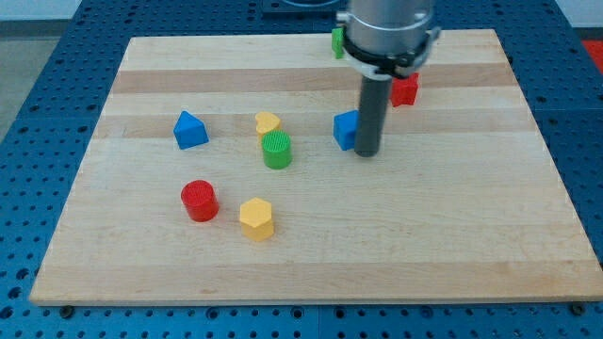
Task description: Move the blue cube towards the top center
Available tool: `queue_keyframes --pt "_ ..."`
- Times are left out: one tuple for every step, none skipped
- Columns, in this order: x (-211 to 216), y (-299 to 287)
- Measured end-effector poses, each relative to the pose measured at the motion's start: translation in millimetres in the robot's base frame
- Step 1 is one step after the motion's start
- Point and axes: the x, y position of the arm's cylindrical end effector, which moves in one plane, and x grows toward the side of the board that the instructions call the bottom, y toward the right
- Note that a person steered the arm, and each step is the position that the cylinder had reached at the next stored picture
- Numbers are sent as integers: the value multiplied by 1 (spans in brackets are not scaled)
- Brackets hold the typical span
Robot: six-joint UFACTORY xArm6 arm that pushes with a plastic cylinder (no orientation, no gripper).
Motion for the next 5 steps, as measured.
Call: queue_keyframes --pt "-18 -15" --pt "-37 -20" --pt "-55 -20" --pt "-75 -21" --pt "-95 -43"
